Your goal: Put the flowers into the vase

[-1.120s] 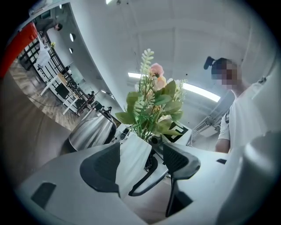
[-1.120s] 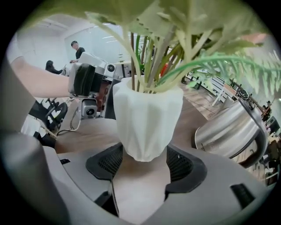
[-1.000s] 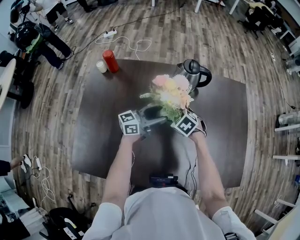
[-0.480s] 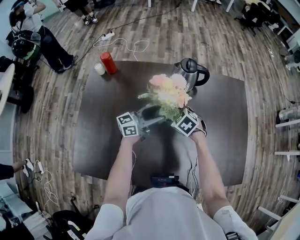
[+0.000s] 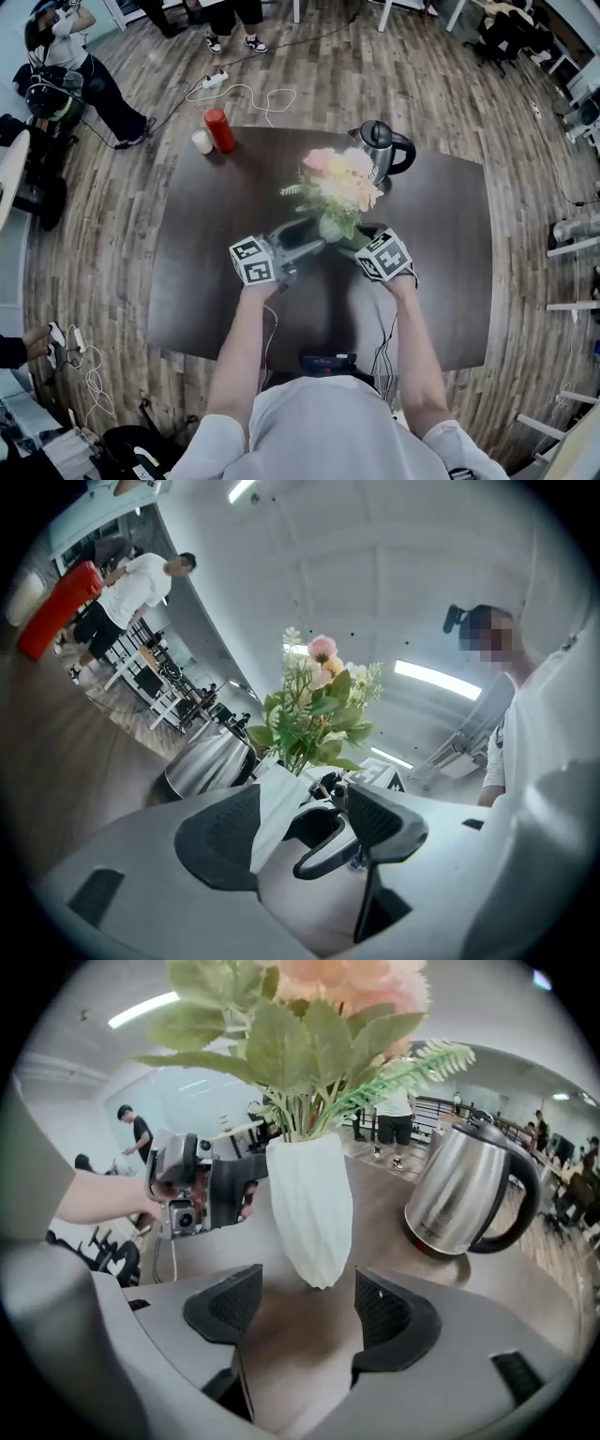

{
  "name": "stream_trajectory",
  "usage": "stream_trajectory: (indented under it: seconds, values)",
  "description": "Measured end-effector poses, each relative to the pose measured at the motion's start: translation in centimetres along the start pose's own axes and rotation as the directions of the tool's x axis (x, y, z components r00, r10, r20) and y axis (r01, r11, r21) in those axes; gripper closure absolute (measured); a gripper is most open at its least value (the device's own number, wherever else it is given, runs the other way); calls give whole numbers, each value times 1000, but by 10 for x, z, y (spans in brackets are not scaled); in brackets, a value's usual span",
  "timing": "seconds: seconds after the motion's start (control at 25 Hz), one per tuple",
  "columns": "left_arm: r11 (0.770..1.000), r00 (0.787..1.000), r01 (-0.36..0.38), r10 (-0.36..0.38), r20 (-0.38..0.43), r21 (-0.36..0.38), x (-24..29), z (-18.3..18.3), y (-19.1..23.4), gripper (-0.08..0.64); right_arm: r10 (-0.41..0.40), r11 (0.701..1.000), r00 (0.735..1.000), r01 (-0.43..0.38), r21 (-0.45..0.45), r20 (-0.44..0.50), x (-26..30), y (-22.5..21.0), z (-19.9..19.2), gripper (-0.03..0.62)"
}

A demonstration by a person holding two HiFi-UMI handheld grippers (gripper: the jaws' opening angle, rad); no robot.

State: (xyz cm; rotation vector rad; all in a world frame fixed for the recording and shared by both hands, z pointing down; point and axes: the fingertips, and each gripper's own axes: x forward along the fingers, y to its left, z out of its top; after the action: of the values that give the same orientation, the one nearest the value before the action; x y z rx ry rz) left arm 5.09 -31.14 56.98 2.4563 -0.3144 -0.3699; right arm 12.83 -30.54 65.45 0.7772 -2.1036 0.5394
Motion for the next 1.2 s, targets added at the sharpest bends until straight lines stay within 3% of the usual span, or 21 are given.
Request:
stream_trajectory:
  seconds: [0.12,0.24,0.32,0.44,0.56,0.72,0.8,0.84,0.92,1.04,1.2]
  values:
    - [999,1000,-14,14,-5,-30,-8,-3,-10,272,14,986,993,-34,162,119,-14,8,-1,286]
    - [997,1000,-16,15,-8,-73,-19,-6,-23,272,21,938,958,-118,327,286,-36,22,7,287]
    - [994,1000,-9,11,17,-108,-27,-3,-32,272,42,889,915,-217,403,400,-50,36,16,287]
    - [988,999,-8,14,42,-157,-37,-2,-48,273,72,810,831,-372,454,551,-71,61,31,288]
    - [978,999,6,5,51,-208,-39,-5,-67,276,66,763,771,-448,466,634,-92,81,37,315]
    - [950,997,31,-6,81,-310,-37,-9,-91,284,59,752,721,-488,444,691,-116,104,35,473]
    - [935,994,43,-6,106,-353,-37,-10,-100,362,62,755,713,-491,434,699,-126,115,33,534]
    - [927,992,57,-10,129,-371,-39,-8,-106,392,65,756,710,-494,429,702,-130,121,33,546]
    - [912,986,78,-11,165,-402,-42,-3,-115,520,76,757,701,-504,416,709,-138,132,37,554]
    - [915,988,83,-24,152,-395,-41,0,-137,540,105,754,669,-536,379,736,-152,146,47,554]
    - [921,991,69,-18,134,-383,-41,4,-161,543,126,728,616,-590,349,778,-165,157,55,552]
